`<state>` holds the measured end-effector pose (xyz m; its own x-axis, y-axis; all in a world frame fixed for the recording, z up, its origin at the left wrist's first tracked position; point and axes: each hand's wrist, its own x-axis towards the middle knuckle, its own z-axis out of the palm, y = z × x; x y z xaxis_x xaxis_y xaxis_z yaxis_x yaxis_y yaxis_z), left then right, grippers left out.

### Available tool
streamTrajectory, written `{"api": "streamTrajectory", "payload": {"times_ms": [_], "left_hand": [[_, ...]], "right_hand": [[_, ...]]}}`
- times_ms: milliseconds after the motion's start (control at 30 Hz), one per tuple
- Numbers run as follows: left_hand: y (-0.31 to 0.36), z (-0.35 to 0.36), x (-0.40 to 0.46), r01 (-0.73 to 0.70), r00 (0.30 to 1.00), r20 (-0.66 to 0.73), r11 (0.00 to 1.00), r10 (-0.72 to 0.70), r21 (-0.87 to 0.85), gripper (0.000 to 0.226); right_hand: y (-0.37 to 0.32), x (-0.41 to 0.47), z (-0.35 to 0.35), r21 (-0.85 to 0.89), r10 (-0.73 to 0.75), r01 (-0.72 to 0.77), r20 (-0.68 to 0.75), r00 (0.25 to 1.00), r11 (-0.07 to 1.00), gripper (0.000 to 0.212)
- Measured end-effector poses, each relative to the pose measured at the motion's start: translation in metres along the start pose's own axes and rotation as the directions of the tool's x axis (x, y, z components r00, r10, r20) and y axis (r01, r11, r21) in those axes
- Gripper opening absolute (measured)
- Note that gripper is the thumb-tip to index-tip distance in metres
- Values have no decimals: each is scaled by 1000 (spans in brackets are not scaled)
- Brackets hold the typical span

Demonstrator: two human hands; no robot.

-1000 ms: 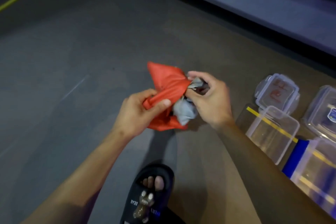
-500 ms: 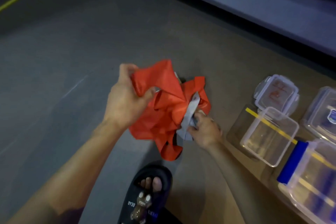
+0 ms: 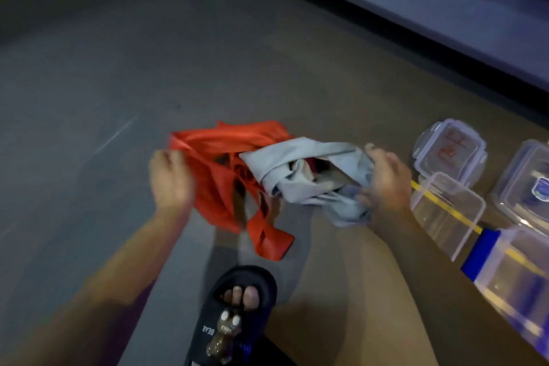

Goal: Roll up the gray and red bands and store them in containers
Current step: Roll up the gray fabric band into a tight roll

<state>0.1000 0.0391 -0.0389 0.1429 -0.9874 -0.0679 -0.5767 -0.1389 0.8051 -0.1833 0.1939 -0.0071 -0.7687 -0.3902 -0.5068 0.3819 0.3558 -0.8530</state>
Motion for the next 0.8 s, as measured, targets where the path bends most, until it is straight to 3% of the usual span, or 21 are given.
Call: {"api": "streamTrajectory", "payload": {"times_ms": [33,100,133,200,233,300,333,400,467,533,600,667,733,800], "left_hand": [[2,-12,12,48,992,-112,992,-61,-120,29],[14,-29,29,108,957,-229,953,-177,-284,25],[19,-34,32,114,955,-230,950,-185,-291,24],[26,-38,31,-2,985,-173,987,-26,-163,14],[27,-35,25,-84,992,-101,993,75,-89,11],[30,-19,11,-224,969,115,973,217,55,42],[34,-9,3,-291,931,267,948,251,126,61],[36,11,-9,-442,776,597,852,205,282,82],[28,26,-16,-517,678,734,699,-18,494,87],[16,36,-24,-531,676,721,579,-150,618,95],[11,38,-33,-560,715,692,512,-99,652,85],[9,35,-31,-552,732,680,551,-39,626,57],[8,26,-23,-520,753,658,609,-5,599,38],[3,10,-11,-480,814,578,629,60,611,35]], "right_hand": [[9,3,-5,-142,-159,146,-91,983,979,22],[25,-1,-10,-388,-362,316,-48,931,866,39],[33,-2,-12,-503,-370,343,49,928,794,58],[50,-2,-10,-691,-246,374,281,927,618,96],[59,-4,-6,-759,-138,390,376,916,521,110],[72,-12,4,-838,64,407,458,887,364,116],[77,-17,7,-862,110,409,457,883,300,108],[84,-22,10,-875,60,432,454,889,221,70],[87,-23,11,-843,-71,486,484,872,231,37],[86,-22,10,-785,-187,533,499,846,316,34],[67,-23,14,-575,-281,511,445,851,639,36],[35,-22,19,-200,-167,230,290,942,953,22],[5,-15,17,183,10,-50,215,977,982,20],[-18,-8,15,387,20,-131,277,961,913,33]]}}
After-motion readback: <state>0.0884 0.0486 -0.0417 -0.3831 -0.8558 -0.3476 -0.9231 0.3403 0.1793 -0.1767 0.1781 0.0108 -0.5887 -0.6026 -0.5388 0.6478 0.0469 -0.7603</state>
